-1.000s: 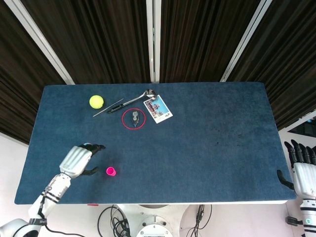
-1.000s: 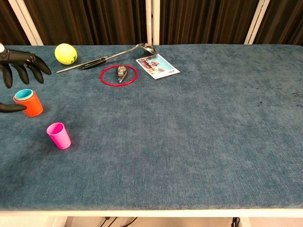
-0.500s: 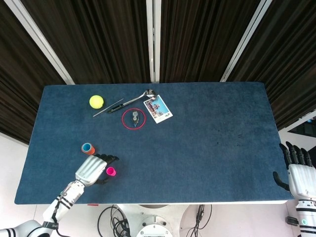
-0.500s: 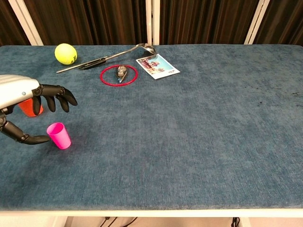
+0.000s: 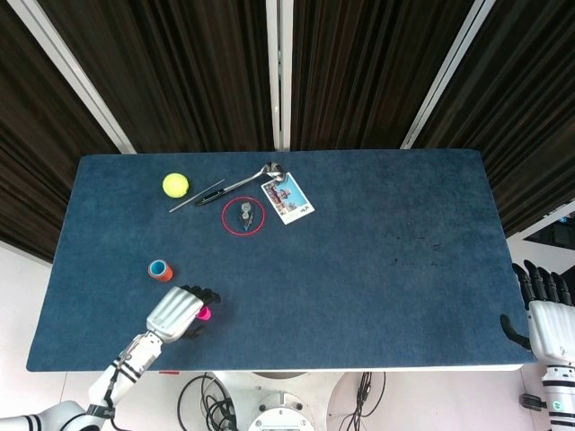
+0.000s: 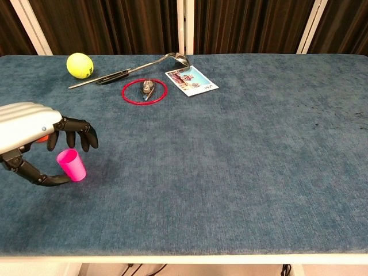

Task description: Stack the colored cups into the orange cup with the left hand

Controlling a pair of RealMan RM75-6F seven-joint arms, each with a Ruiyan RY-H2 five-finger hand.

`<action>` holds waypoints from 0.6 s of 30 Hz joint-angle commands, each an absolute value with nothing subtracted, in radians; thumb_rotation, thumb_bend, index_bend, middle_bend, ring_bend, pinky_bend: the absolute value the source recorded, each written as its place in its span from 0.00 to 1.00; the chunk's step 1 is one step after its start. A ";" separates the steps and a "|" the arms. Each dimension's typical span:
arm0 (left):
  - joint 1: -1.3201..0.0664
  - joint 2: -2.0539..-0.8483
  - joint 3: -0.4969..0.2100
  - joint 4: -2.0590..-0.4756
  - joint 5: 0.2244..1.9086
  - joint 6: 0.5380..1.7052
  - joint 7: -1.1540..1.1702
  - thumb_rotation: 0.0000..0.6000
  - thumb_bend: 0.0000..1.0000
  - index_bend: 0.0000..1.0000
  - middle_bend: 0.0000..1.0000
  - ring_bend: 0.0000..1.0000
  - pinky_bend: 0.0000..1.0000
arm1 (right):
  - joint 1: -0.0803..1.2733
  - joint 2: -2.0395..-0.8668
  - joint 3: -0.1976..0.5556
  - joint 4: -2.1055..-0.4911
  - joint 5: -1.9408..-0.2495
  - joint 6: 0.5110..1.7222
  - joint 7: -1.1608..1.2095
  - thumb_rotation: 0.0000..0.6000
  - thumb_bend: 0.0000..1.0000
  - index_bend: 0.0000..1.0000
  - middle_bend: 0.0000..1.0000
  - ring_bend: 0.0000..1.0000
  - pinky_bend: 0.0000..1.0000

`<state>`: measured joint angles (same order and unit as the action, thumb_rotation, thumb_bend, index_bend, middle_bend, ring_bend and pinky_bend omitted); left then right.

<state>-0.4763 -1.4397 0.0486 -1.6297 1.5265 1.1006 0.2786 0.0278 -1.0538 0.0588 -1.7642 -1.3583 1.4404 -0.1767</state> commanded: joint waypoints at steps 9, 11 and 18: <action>-0.489 -1.452 0.033 -1.621 1.507 1.081 0.288 1.00 0.26 0.42 0.43 0.47 0.61 | 0.032 -1.047 0.061 -1.768 -1.345 1.429 -0.176 1.00 0.29 0.00 0.00 0.00 0.00; -0.490 -1.454 0.030 -1.619 1.501 1.077 0.285 1.00 0.26 0.43 0.44 0.48 0.62 | 0.032 -1.047 0.061 -1.767 -1.345 1.430 -0.174 1.00 0.29 0.00 0.00 0.00 0.00; -0.491 -1.460 0.026 -1.608 1.503 1.085 0.279 1.00 0.28 0.47 0.47 0.52 0.64 | 0.030 -1.045 0.061 -1.766 -1.344 1.431 -0.170 1.00 0.29 0.00 0.00 0.00 0.00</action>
